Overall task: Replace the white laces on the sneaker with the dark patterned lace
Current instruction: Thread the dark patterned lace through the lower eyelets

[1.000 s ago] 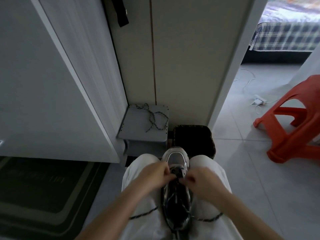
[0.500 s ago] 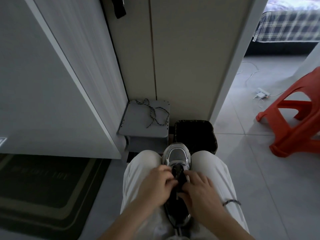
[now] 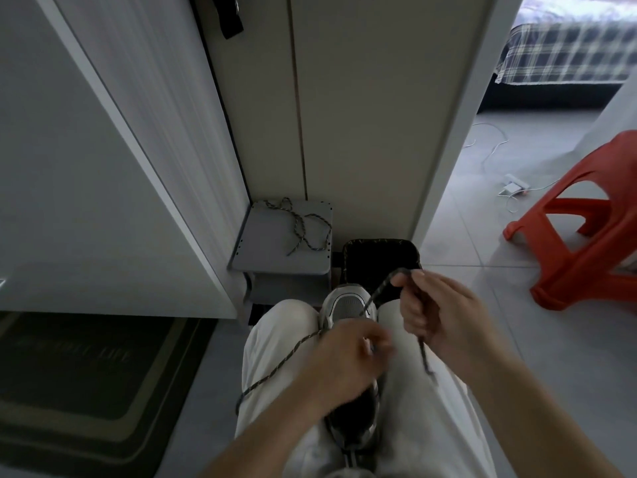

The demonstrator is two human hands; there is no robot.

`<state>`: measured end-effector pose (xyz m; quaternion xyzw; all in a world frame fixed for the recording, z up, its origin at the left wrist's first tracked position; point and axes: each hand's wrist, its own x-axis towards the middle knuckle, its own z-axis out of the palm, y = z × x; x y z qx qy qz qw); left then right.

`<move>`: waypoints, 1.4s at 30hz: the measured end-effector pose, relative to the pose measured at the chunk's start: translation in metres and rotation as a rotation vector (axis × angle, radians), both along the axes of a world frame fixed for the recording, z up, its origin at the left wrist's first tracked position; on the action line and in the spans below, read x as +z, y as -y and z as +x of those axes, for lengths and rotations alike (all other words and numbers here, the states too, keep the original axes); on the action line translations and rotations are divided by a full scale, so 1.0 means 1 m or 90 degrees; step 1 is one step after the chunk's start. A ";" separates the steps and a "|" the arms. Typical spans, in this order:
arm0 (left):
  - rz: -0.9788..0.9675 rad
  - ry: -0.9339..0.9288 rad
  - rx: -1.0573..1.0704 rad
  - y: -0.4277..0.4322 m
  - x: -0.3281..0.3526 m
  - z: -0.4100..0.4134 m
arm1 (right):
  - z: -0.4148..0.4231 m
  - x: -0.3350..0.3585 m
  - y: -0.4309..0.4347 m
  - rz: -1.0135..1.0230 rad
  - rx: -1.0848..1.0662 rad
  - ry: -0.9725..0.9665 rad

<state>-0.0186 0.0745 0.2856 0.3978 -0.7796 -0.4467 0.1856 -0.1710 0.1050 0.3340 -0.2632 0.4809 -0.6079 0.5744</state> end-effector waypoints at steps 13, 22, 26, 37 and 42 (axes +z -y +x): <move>0.160 0.059 -0.037 -0.005 -0.011 0.040 | -0.035 -0.033 -0.005 0.090 0.012 -0.947; -0.074 0.160 0.106 0.010 -0.031 0.016 | 0.011 -0.071 -0.019 0.016 0.282 -0.790; -0.195 0.290 0.029 0.022 -0.056 0.010 | -0.009 -0.083 -0.010 0.096 0.181 -0.922; -0.205 0.217 0.141 0.012 -0.076 -0.004 | -0.007 -0.087 0.007 0.131 0.201 -1.017; -0.189 0.227 0.151 0.013 -0.078 -0.005 | -0.007 -0.083 0.012 0.141 0.226 -1.055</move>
